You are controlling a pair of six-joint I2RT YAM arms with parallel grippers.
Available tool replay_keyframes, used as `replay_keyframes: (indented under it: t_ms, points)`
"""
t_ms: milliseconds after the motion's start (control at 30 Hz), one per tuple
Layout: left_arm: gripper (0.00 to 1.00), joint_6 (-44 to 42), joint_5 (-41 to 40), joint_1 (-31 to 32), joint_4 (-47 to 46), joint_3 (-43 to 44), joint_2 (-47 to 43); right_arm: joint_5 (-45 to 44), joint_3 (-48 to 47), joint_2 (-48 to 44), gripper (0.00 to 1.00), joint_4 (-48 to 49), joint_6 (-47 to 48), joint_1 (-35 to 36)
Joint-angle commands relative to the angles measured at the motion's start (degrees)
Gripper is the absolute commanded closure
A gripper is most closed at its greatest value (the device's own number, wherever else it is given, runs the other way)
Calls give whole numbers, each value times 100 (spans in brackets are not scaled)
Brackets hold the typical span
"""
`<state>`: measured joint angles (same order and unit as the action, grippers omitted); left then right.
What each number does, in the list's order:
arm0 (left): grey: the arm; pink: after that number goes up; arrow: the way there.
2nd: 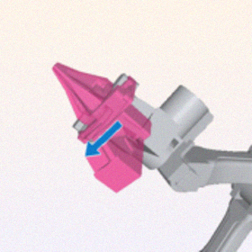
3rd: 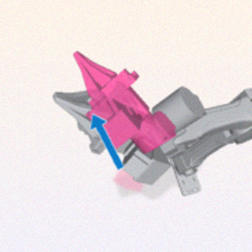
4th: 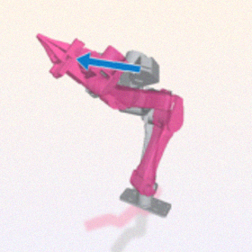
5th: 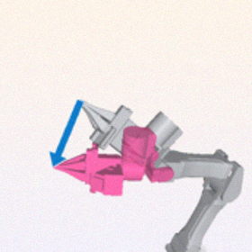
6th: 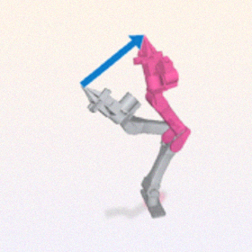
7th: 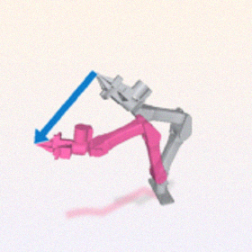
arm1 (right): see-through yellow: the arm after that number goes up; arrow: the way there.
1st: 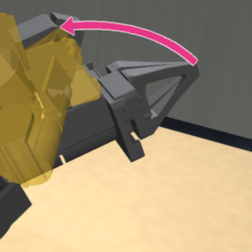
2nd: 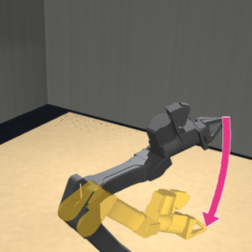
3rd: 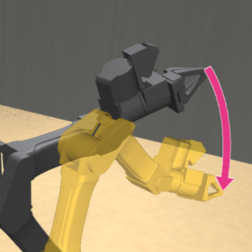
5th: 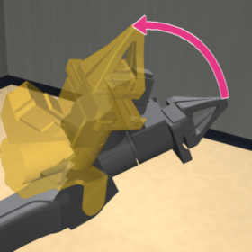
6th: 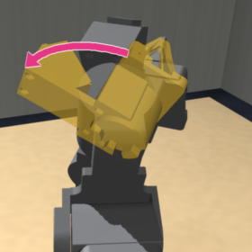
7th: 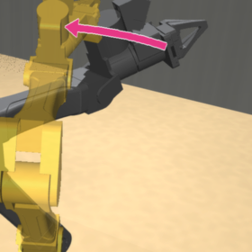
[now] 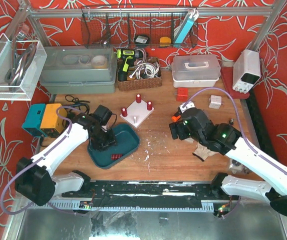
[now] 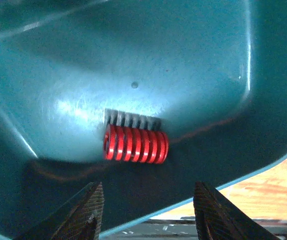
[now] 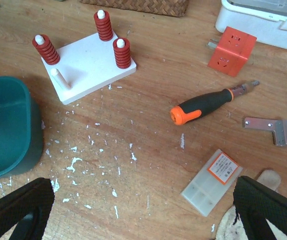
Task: Install the large spring
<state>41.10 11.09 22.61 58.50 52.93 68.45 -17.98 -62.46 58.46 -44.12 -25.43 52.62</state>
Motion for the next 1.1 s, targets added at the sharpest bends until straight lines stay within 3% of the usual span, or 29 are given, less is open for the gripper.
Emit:
replay_keyframes:
  t_ms: [0, 233, 300, 400, 467, 1067]
  points:
    - [47, 1501, 347, 23, 295, 305, 14, -77, 82, -308, 2, -146, 184, -19]
    - [52, 4801, 519, 72, -163, 428, -235, 3, 102, -569, 1, -82, 318, -23]
    - [57, 5238, 403, 102, 97, 519, -138, 13, 115, -669, 2, -104, 384, -23]
    - [63, 5564, 109, 107, 671, 755, 156, -28, 161, -785, 1, -179, 477, -20]
    - [62, 5716, 64, 112, 830, 786, 337, -113, 193, -841, 1, -282, 474, -20]
    - [56, 5944, 149, 136, 357, -136, 865, -328, 387, -992, 1, -467, 469, -16]
